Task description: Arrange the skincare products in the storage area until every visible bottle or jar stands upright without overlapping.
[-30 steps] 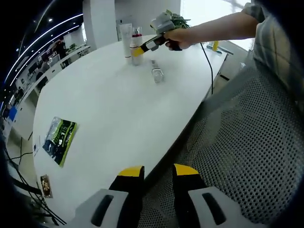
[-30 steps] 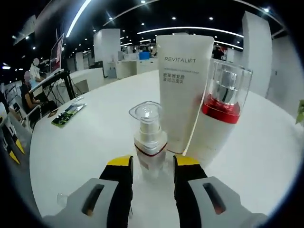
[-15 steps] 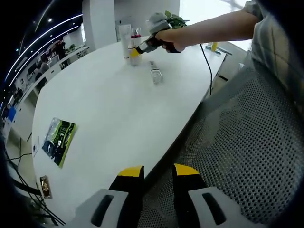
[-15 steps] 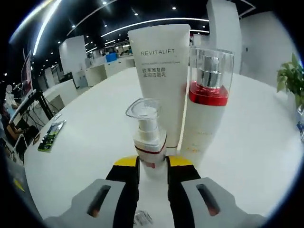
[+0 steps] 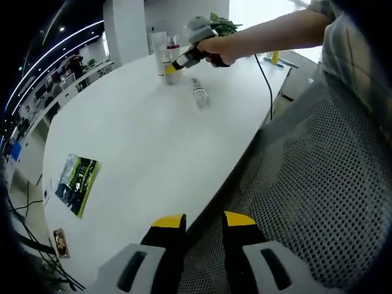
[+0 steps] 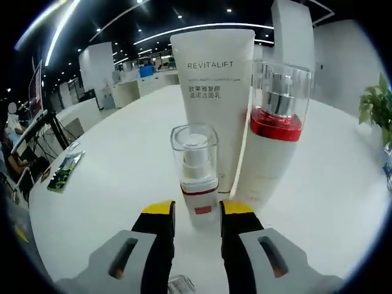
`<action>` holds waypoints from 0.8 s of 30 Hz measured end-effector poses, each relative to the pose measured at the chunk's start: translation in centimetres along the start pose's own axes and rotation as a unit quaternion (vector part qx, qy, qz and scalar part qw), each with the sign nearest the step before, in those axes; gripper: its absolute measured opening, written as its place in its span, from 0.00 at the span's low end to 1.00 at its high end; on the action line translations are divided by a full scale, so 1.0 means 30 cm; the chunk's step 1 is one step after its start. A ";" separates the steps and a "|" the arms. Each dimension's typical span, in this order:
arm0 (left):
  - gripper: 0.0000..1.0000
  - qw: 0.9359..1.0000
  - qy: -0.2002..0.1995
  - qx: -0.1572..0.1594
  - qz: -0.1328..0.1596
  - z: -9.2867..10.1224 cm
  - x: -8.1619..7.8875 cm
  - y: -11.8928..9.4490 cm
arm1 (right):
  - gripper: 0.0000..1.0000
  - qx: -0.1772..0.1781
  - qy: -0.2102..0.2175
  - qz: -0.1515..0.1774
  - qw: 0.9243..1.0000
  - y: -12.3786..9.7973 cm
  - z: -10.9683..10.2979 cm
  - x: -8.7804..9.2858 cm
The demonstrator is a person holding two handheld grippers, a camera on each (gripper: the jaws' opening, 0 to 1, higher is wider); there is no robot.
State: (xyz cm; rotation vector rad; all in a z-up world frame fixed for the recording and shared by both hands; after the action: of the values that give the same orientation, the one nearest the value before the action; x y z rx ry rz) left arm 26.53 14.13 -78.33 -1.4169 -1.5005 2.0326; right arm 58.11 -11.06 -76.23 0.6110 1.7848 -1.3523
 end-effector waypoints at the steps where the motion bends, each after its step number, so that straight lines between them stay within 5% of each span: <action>1: 0.23 1.000 0.000 0.000 -0.001 0.000 0.000 0.000 | 0.26 0.002 -0.005 0.001 1.000 0.003 0.000 -0.004; 4: 0.23 1.000 0.000 0.000 -0.001 -0.001 0.001 0.000 | 0.18 0.011 -0.012 0.001 1.000 0.007 0.010 -0.009; 12: 0.23 1.000 0.002 -0.004 -0.001 -0.005 0.002 0.000 | 0.18 0.018 -0.032 0.002 0.999 -0.010 -0.007 0.004; 24: 0.23 1.000 0.006 -0.005 -0.001 -0.005 0.001 -0.002 | 0.18 0.068 0.013 0.007 0.998 -0.004 0.065 -0.008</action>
State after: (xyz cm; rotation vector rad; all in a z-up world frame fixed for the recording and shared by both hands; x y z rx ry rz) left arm 26.62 14.27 -78.31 -1.4278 -1.5082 2.0150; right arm 58.76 -12.92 -76.18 0.7164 1.7161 -1.4694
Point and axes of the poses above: the point that each gripper's makers call its tool centre point, and the gripper's own axes: y roughly forward along the fingers, z roughly to its right, x roughly out of its underside, the point moved 1 cm from there along -y, roughly backward along the fingers, and after that the axes turned 4 degrees about y, right-handed, at the moved point
